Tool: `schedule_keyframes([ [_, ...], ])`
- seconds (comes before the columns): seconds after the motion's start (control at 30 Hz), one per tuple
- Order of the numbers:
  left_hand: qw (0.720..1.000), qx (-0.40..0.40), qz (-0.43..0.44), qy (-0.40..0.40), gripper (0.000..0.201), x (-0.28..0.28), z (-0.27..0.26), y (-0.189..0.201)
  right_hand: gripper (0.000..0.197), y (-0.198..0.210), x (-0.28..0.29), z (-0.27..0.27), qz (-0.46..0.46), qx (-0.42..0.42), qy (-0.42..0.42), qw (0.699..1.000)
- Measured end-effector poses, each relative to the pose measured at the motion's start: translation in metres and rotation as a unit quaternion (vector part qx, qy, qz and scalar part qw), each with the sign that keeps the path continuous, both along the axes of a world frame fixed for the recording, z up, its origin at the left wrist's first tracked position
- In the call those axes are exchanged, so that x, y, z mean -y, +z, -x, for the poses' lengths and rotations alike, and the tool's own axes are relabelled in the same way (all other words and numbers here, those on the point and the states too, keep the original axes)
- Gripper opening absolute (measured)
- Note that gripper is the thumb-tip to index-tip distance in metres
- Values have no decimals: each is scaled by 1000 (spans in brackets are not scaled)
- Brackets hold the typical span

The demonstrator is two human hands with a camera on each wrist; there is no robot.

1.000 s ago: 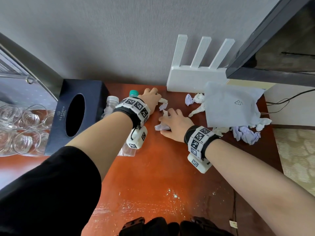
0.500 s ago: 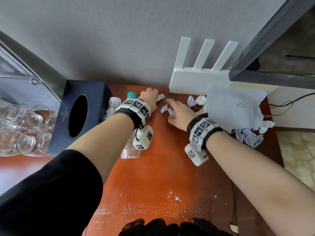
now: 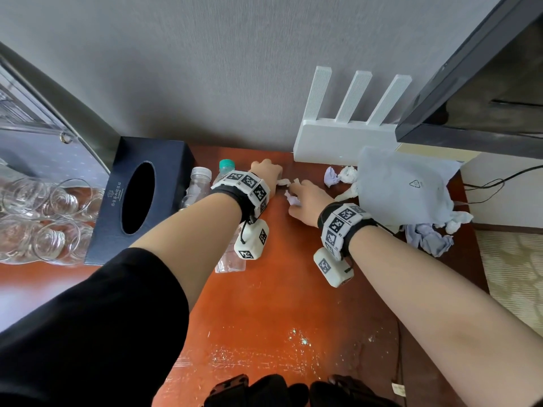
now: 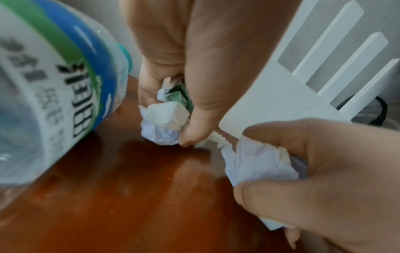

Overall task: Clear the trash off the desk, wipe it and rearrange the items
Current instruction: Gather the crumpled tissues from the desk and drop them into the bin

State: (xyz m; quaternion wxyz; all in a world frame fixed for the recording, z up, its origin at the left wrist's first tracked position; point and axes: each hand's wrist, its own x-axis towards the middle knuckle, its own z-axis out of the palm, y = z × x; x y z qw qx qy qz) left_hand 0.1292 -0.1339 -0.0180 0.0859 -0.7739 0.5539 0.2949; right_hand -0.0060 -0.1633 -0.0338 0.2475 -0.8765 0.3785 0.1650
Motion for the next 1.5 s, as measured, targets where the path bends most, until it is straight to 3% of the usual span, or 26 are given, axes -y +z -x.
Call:
schedule_keyframes([
  [0.13,995,-39,78,43,28,-8,2,13,4,15,0,13,-3,19,-24,1000],
  [0.3,975,-94,183,84,23,-28,9,42,31,40,-10,36,-19,87,-90,992],
  [0.57,942,-130,277,135,26,-109,50,69,22,73,-71,78,-3,172,-138,975],
  [0.97,934,-178,289,115,24,-222,83,82,30,98,-186,117,28,139,-146,979],
  [1.3,936,-218,263,82,31,-308,96,97,17,100,-279,142,70,148,-220,962],
  [1.5,940,-246,231,46,36,-341,108,93,23,101,-333,162,71,158,-268,948],
])
